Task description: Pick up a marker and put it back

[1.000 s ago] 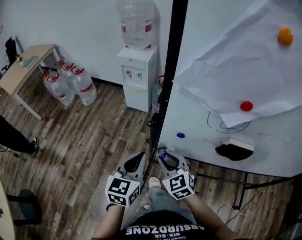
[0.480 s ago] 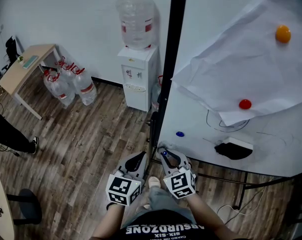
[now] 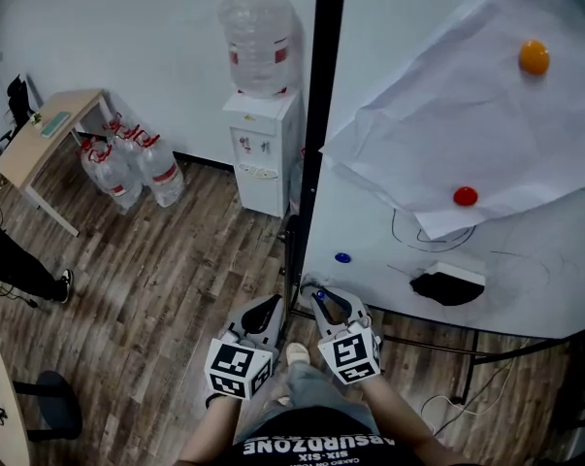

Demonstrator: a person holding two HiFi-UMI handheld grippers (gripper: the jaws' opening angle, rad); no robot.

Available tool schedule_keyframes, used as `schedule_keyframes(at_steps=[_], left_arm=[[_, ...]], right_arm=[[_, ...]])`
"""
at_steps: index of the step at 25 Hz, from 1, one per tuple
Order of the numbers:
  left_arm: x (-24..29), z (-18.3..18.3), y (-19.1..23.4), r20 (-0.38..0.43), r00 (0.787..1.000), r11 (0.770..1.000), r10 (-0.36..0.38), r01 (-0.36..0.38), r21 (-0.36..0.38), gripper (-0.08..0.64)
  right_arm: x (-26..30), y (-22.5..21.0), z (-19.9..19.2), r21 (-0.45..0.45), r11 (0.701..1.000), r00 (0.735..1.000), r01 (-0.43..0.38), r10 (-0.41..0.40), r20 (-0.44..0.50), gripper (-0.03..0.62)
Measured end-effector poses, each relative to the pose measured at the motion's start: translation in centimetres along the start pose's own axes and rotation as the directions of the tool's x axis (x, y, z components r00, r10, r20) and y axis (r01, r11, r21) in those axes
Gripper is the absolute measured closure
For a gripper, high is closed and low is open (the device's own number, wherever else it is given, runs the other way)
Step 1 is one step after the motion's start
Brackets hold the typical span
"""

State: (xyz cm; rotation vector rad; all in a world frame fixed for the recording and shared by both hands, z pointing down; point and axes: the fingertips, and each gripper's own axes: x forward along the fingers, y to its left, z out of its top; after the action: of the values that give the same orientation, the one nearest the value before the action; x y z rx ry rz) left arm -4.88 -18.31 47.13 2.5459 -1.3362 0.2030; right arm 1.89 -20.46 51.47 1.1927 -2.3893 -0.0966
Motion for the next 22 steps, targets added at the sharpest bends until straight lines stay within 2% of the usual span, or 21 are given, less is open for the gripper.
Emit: schedule_keyframes(at_steps=[22], left_arm=[[-0.7, 0.3, -1.5, 0.015, 1.0, 1.0, -0.012, 0.012, 0.015, 0.552]], right_arm=[[-2.3, -0.7, 4.1, 0.016, 1.0, 0.994, 0.015, -0.017, 0.112, 0.522]])
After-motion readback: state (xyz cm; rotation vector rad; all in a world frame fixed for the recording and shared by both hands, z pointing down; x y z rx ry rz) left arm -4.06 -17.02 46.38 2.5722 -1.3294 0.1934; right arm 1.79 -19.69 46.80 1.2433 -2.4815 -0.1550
